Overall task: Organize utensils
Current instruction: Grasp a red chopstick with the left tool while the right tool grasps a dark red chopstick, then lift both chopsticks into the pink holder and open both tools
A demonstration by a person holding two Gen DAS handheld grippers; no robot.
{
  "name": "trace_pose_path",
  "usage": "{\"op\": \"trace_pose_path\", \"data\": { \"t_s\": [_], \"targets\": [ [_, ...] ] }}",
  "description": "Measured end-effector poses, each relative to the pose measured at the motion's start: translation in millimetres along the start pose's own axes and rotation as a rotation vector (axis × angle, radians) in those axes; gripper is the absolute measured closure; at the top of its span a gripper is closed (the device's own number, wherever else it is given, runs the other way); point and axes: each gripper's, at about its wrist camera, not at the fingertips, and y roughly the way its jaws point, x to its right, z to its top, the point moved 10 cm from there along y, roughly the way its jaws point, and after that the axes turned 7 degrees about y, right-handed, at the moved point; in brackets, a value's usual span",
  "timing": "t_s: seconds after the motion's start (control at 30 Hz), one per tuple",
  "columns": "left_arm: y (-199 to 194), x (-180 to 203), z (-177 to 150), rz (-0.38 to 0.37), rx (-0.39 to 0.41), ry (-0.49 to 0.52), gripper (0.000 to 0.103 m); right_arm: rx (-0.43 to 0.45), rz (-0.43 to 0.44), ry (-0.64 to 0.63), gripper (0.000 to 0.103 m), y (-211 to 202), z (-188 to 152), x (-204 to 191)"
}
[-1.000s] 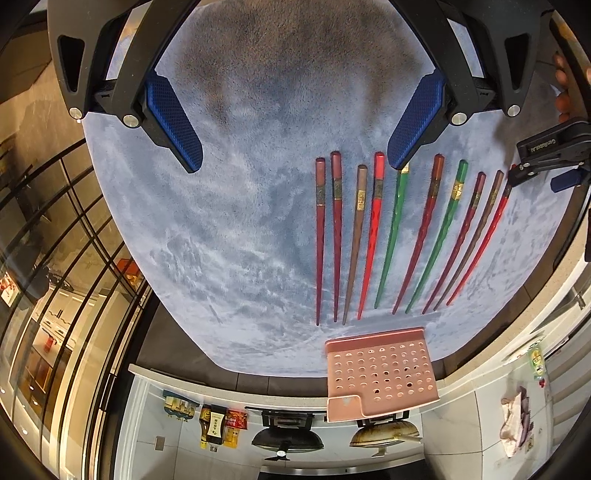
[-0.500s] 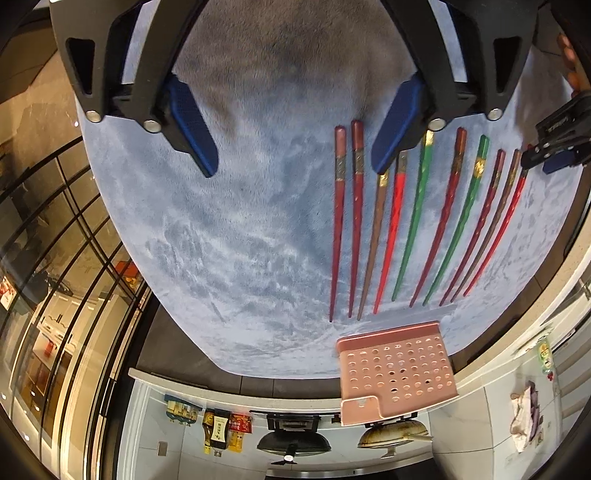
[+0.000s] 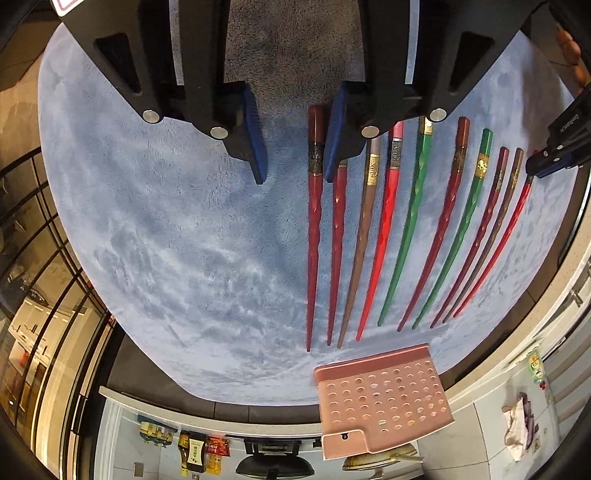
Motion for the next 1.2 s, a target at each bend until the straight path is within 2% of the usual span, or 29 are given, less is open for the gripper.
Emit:
{"op": "trace_pose_path", "data": {
  "t_s": [0.03, 0.27, 0.33, 0.43, 0.63, 0.9, 1.2],
  "targets": [
    [0.2, -0.3, -0.2, 0.000, 0.000, 0.000, 0.084, -0.005, 0.000, -0.001, 0.081, 1.5, -0.9, -0.5],
    [0.7, 0.0, 0.0, -0.005, 0.006, -0.002, 0.084, 0.007, 0.004, -0.010, 0.082, 5.4, -2.6, -0.6],
    [0.4, -0.7, -0.1, -0.010, 0.008, -0.004, 0.084, 0.012, -0.002, -0.020, 0.088, 4.8, -2.6, -0.1],
    [-1.6, -3.4, 0.2, -0.018, 0.008, -0.011, 0.094, 0.007, 0.001, -0.015, 0.096, 1.8, -2.7, 2.2],
    [-8.7, -6.6, 2.7, -0.041, 0.016, -0.030, 0.096, 0.030, 0.007, -0.007, 0.096, -14.7, 2.6, 8.0],
    [-42.7, -17.4, 16.9, -0.060, 0.081, -0.065, 0.096, 0.118, 0.040, 0.032, 0.096, -55.1, 26.1, 15.1],
    [-97.7, -32.5, 57.4, -0.059, 0.204, -0.083, 0.096, 0.274, 0.088, 0.067, 0.096, -114.7, 83.3, 18.6]
  ]
}}
